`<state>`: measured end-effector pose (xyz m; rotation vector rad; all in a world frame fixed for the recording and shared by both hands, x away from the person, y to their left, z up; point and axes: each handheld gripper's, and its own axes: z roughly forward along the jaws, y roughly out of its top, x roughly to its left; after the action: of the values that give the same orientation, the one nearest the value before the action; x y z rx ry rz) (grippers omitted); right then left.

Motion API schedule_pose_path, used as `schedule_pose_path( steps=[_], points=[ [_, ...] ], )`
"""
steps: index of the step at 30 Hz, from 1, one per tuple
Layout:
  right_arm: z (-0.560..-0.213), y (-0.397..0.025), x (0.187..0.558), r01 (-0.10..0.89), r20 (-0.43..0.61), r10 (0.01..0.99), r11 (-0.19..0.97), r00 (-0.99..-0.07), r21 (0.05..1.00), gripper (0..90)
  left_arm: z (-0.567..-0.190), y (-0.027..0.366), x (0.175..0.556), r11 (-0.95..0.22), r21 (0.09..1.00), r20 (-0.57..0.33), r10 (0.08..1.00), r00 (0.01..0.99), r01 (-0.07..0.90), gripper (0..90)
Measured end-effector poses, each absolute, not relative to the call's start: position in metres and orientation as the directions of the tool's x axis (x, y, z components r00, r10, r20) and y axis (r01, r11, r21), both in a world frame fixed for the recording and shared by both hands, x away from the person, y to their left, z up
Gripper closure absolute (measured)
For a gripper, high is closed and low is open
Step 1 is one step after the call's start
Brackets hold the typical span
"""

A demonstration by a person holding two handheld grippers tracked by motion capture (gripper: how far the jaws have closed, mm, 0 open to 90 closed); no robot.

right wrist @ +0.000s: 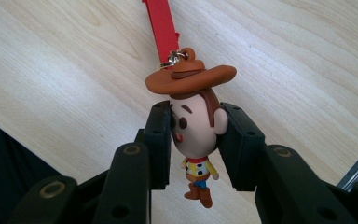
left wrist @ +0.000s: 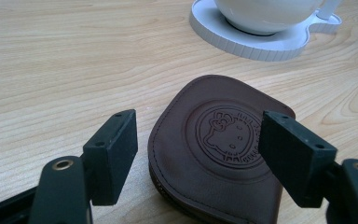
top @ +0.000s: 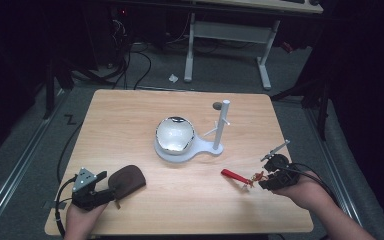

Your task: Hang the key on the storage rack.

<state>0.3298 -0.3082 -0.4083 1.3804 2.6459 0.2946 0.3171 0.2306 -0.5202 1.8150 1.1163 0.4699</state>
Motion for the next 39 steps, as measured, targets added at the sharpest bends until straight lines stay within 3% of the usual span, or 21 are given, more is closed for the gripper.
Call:
schedule_pose_path(
  steps=[13,39],
  points=[
    [-0.384,-0.297,0.332,0.798,-0.018,0.821,0.559,-0.571,0.226,66.2,-0.52,0.233,0.316,-0.156,0.856,-0.142,0.846,0.514,0.492,28.7],
    [-0.32,-0.27,0.345,0.761,-0.082,0.792,0.606,-0.605,0.231,66.2,-0.52,0.234,0.317,-0.15,0.858,-0.149,0.843,0.517,0.491,28.6]
  ],
)
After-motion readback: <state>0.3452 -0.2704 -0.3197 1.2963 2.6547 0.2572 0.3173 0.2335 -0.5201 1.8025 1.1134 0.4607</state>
